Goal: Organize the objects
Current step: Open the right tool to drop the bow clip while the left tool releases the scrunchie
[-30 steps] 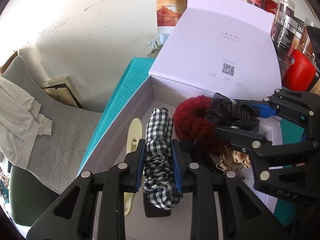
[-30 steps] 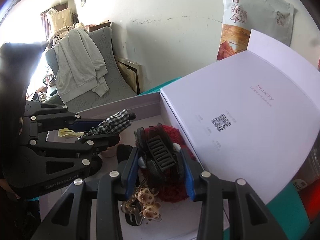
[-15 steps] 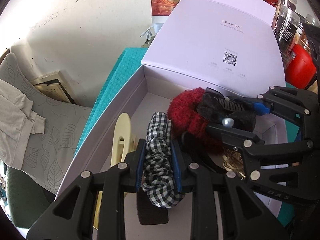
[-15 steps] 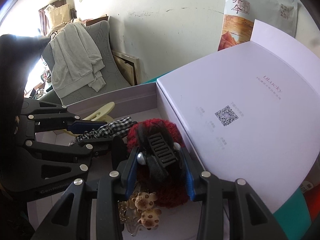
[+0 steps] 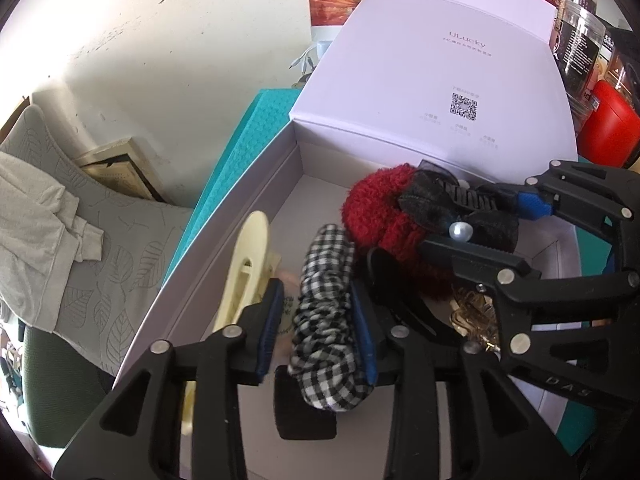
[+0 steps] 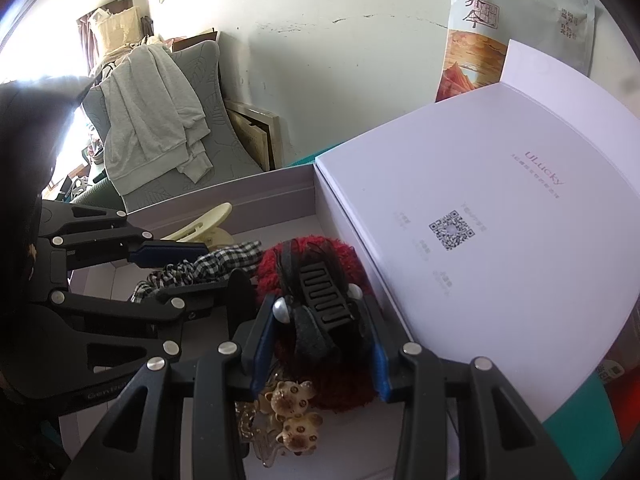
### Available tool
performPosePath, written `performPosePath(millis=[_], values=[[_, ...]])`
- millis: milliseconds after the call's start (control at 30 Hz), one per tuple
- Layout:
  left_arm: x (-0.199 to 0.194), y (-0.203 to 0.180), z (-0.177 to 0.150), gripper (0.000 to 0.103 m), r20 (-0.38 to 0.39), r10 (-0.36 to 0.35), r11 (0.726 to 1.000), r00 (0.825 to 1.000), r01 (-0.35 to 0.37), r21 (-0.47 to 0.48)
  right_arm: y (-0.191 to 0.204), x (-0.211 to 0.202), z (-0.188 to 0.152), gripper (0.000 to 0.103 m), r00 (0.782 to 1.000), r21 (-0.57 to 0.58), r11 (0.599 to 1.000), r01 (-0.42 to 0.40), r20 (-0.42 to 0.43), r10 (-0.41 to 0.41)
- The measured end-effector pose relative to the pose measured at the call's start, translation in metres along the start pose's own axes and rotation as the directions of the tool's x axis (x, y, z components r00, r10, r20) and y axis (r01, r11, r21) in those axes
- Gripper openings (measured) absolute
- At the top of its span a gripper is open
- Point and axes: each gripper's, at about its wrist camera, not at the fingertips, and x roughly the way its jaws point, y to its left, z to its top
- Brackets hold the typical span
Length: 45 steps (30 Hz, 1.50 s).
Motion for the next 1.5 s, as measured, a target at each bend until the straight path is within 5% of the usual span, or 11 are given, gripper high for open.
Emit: performPosePath(millis=[500,1167,1500], values=[[-0.039,0.010,-0.012,0.039,0.043,0.011,0.999,0.999,-0.009,-0.050,0.004,-0.023,-0.001,0.056,0.999,0.001,1.000,0.029,0.014,-0.029],[-0.130,0.017,-0.032,0.051,0.110,0.055,0.993,0.992,-0.043,-0.108,0.017,-0.097,0.002,0.056,0.993,0.000,0.996,0.087,0.085,-0.087],[-0.196,0.011,-0.046,0.067,0.173,0.100,0.989,0.980,-0.079,-0.123,0.033,-0.152,0.000,0.056,0.984,-0.007,0.994,0.110,0.141,-0.108]])
